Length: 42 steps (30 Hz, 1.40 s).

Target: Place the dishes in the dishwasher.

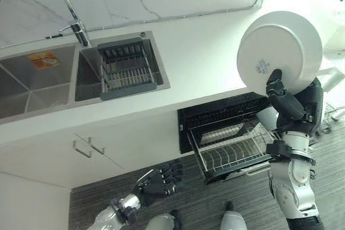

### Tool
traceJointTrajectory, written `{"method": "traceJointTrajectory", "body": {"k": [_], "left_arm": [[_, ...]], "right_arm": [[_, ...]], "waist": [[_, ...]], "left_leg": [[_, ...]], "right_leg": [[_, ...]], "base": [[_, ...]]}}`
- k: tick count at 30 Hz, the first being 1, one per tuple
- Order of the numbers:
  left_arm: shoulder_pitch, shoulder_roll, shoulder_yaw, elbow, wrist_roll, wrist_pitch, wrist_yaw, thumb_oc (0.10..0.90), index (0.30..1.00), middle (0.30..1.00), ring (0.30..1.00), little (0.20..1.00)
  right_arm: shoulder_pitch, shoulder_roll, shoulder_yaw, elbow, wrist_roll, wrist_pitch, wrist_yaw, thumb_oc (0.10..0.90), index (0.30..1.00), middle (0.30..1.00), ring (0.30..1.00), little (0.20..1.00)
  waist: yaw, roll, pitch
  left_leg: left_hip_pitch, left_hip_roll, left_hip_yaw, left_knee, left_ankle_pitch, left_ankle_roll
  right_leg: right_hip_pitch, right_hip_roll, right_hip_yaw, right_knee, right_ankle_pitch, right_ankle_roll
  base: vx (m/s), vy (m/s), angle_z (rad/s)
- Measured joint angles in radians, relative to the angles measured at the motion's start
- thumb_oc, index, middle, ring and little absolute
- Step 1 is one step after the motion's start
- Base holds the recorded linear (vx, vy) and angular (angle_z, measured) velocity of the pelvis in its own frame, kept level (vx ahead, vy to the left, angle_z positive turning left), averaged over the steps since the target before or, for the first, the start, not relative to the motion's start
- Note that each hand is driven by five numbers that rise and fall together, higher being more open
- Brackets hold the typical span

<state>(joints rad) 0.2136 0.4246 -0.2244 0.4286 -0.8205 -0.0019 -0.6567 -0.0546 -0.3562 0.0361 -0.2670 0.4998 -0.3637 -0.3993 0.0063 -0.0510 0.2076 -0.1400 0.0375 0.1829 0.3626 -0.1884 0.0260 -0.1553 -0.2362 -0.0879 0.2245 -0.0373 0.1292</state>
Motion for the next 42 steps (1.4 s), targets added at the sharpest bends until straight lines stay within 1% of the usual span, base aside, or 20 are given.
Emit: {"method": "traceJointTrajectory", "body": {"k": [2,4,6,7,9,11,12,13,15,16,18,20,22,24,25,30,33,36,38,42], "left_arm": [[0.016,-0.052,0.006,0.094,0.003,0.005,-0.003,0.8,0.9,0.9,0.9,0.9],[0.069,-0.083,-0.007,0.108,0.005,0.021,-0.004,0.8,0.9,0.9,0.9,0.9],[0.079,-0.158,0.066,0.144,0.001,0.015,-0.005,0.8,0.9,0.9,0.9,0.9],[0.078,-0.179,0.088,0.176,0.003,-0.004,0.002,0.8,0.9,0.9,0.9,0.9],[0.076,-0.184,0.098,0.218,0.006,-0.038,0.014,0.8,0.9,0.9,0.9,0.9],[0.071,-0.227,0.135,0.272,0.019,-0.074,0.016,0.8,0.9,0.9,0.9,0.9],[0.064,-0.243,0.149,0.292,0.026,-0.076,0.02,0.8,0.9,0.9,0.9,0.9],[0.06,-0.253,0.154,0.311,0.04,-0.089,0.02,0.8,0.9,0.9,0.9,0.9],[0.052,-0.26,0.162,0.327,0.041,-0.091,0.021,0.8,0.9,0.9,0.9,0.9],[0.049,-0.262,0.168,0.336,0.041,-0.09,0.02,0.8,0.9,0.9,0.9,0.9],[0.036,-0.293,0.225,0.368,0.036,-0.084,0.027,0.8,0.9,0.9,0.9,0.9],[0.036,-0.322,0.297,0.391,-0.003,-0.084,0.059,0.8,0.9,0.9,0.9,0.9],[0.044,-0.31,0.333,0.405,-0.003,-0.084,0.081,0.8,0.9,0.9,0.9,0.9],[0.046,-0.28,0.336,0.432,-0.001,-0.083,0.087,0.8,0.9,0.9,0.9,0.9],[0.047,-0.27,0.338,0.436,-0.001,-0.083,0.088,0.8,0.9,0.9,0.9,0.9],[0.054,-0.245,0.358,0.475,-0.011,-0.068,0.101,0.8,0.9,0.9,0.9,0.9],[0.058,-0.244,0.38,0.494,-0.036,-0.06,0.102,0.8,0.9,0.9,0.9,0.9],[0.059,-0.238,0.387,0.5,-0.037,-0.046,0.102,0.8,0.9,0.9,0.9,0.9],[0.059,-0.237,0.386,0.514,-0.037,-0.04,0.103,0.8,0.9,0.9,0.9,0.9],[0.064,-0.223,0.387,0.522,-0.037,-0.032,0.106,0.8,0.9,0.9,0.9,0.9]], "right_arm": [[-0.004,-0.069,-0.017,0.0,-0.045,0.003,-0.011,0.4,0.3,0.3,0.3,0.3],[-0.002,-0.124,-0.056,-0.003,-0.084,0.002,-0.013,0.4,0.3,0.3,0.3,0.3],[0.011,-0.196,-0.113,-0.004,-0.125,0.002,-0.018,0.4,0.3,0.3,0.3,0.3],[0.014,-0.208,-0.145,-0.004,-0.148,0.002,-0.019,0.4,0.3,0.3,0.3,0.3],[0.023,-0.207,-0.172,-0.004,-0.154,0.007,-0.022,0.4,0.3,0.3,0.3,0.3],[0.062,-0.208,-0.192,-0.003,-0.225,0.01,-0.022,0.4,0.3,0.3,0.3,0.3],[0.085,-0.208,-0.192,-0.001,-0.262,0.022,-0.02,0.4,0.3,0.3,0.3,0.3],[0.111,-0.209,-0.192,0.005,-0.302,0.022,-0.019,0.4,0.3,0.3,0.3,0.3],[0.146,-0.209,-0.188,0.006,-0.366,0.024,-0.009,0.4,0.3,0.3,0.3,0.3],[0.152,-0.209,-0.188,0.006,-0.386,0.024,-0.006,0.4,0.3,0.3,0.3,0.3],[0.175,-0.218,-0.188,0.006,-0.503,0.023,0.012,0.4,0.3,0.3,0.3,0.3],[0.196,-0.25,-0.188,0.007,-0.622,0.017,0.024,0.4,0.3,0.3,0.3,0.3],[0.211,-0.277,-0.179,0.011,-0.735,0.01,0.031,0.4,0.3,0.3,0.3,0.3],[0.21,-0.328,-0.162,0.045,-0.856,-0.031,0.031,0.4,0.3,0.3,0.3,0.3],[0.211,-0.335,-0.158,0.057,-0.893,-0.04,0.031,0.4,0.3,0.3,0.3,0.3],[0.215,-0.36,-0.112,0.169,-1.022,-0.088,0.031,0.4,0.3,0.3,0.3,0.3],[0.221,-0.379,-0.089,0.195,-1.149,-0.105,0.028,0.4,0.3,0.3,0.3,0.3],[0.248,-0.432,-0.087,0.215,-1.197,-0.138,0.025,0.4,0.3,0.3,0.3,0.3],[0.245,-0.438,-0.081,0.27,-1.207,-0.152,0.019,0.4,0.3,0.3,0.3,0.3],[0.244,-0.449,-0.033,0.336,-1.208,-0.151,0.018,0.4,0.3,0.3,0.3,0.3]], "waist": [[-0.002,0.011,-0.007],[-0.008,0.015,-0.011],[-0.009,0.021,-0.013],[-0.013,0.029,-0.015],[-0.025,0.047,-0.017],[-0.034,0.074,-0.022],[-0.034,0.084,-0.023],[-0.036,0.092,-0.027],[-0.035,0.095,-0.029],[-0.035,0.095,-0.029],[-0.034,0.093,-0.029],[-0.031,0.091,-0.029],[-0.027,0.085,-0.029],[-0.016,0.074,-0.034],[-0.003,0.066,-0.039],[0.003,0.022,-0.072],[0.015,0.016,-0.079],[0.026,0.017,-0.08],[0.027,0.015,-0.081],[0.028,0.015,-0.081]], "left_leg": [[-0.004,0.058,-0.014,0.009,-0.01,-0.037],[-0.011,0.111,-0.024,-0.01,0.013,-0.067],[-0.011,0.139,-0.019,-0.052,0.043,-0.092],[-0.008,0.15,-0.019,-0.075,0.064,-0.097],[0.01,0.16,-0.02,-0.114,0.088,-0.111],[0.029,0.165,-0.02,-0.145,0.102,-0.125],[0.038,0.166,-0.017,-0.153,0.104,-0.127],[0.042,0.166,-0.015,-0.16,0.106,-0.13],[0.045,0.164,-0.011,-0.162,0.105,-0.129],[0.047,0.164,-0.011,-0.163,0.105,-0.129],[0.057,0.156,-0.009,-0.172,0.105,-0.129],[0.056,0.147,-0.009,-0.174,0.104,-0.127],[0.056,0.137,-0.021,-0.173,0.103,-0.124],[0.055,0.128,-0.023,-0.169,0.101,-0.119],[0.053,0.124,-0.023,-0.167,0.1,-0.117],[0.031,0.102,-0.051,-0.141,0.088,-0.101],[0.015,0.096,-0.052,-0.113,0.07,-0.096],[0.002,0.087,-0.066,-0.096,0.06,-0.087],[0.0,0.081,-0.074,-0.088,0.056,-0.084],[0.0,0.079,-0.079,-0.081,0.05,-0.08]], "right_leg": [[0.007,0.054,-0.02,-0.016,0.006,-0.013],[-0.007,0.103,-0.041,-0.01,-0.003,-0.047],[-0.03,0.127,-0.059,-0.005,-0.005,-0.079],[-0.044,0.14,-0.063,0.006,-0.007,-0.092],[-0.047,0.155,-0.07,0.018,-0.014,-0.113],[-0.046,0.161,-0.072,0.025,-0.026,-0.117],[-0.046,0.163,-0.068,0.028,-0.031,-0.111],[-0.046,0.162,-0.069,0.031,-0.035,-0.112],[-0.046,0.16,-0.068,0.034,-0.037,-0.111],[-0.045,0.159,-0.068,0.035,-0.038,-0.111],[-0.042,0.152,-0.07,0.039,-0.04,-0.108],[-0.04,0.142,-0.073,0.041,-0.04,-0.105],[-0.032,0.13,-0.085,0.042,-0.044,-0.1],[-0.026,0.118,-0.09,0.041,-0.044,-0.093],[-0.026,0.115,-0.089,0.04,-0.042,-0.09],[-0.009,0.087,-0.116,0.03,-0.041,-0.08],[-0.005,0.08,-0.118,0.02,-0.035,-0.071],[0.006,0.07,-0.128,0.018,-0.033,-0.068],[0.013,0.064,-0.141,0.015,-0.032,-0.065],[0.024,0.062,-0.143,0.006,-0.03,-0.061]], "base": [[0.02,-0.273,-0.01],[-0.04,-0.208,-0.08],[-0.05,-0.123,-0.05],[-0.05,-0.087,-0.05],[-0.03,-0.049,0.0],[0.0,0.001,-0.04],[0.01,0.008,-0.05],[0.01,0.019,-0.06],[0.0,0.0,0.0],[0.0,0.0,0.0],[0.0,0.0,0.0],[0.0,0.018,0.09],[0.01,0.027,0.21],[-0.02,0.037,0.15],[-0.02,0.038,0.06],[-0.01,0.02,0.2],[0.0,0.005,0.02],[0.01,0.012,0.15],[0.01,0.01,0.15],[0.0,0.006,0.04]]}}
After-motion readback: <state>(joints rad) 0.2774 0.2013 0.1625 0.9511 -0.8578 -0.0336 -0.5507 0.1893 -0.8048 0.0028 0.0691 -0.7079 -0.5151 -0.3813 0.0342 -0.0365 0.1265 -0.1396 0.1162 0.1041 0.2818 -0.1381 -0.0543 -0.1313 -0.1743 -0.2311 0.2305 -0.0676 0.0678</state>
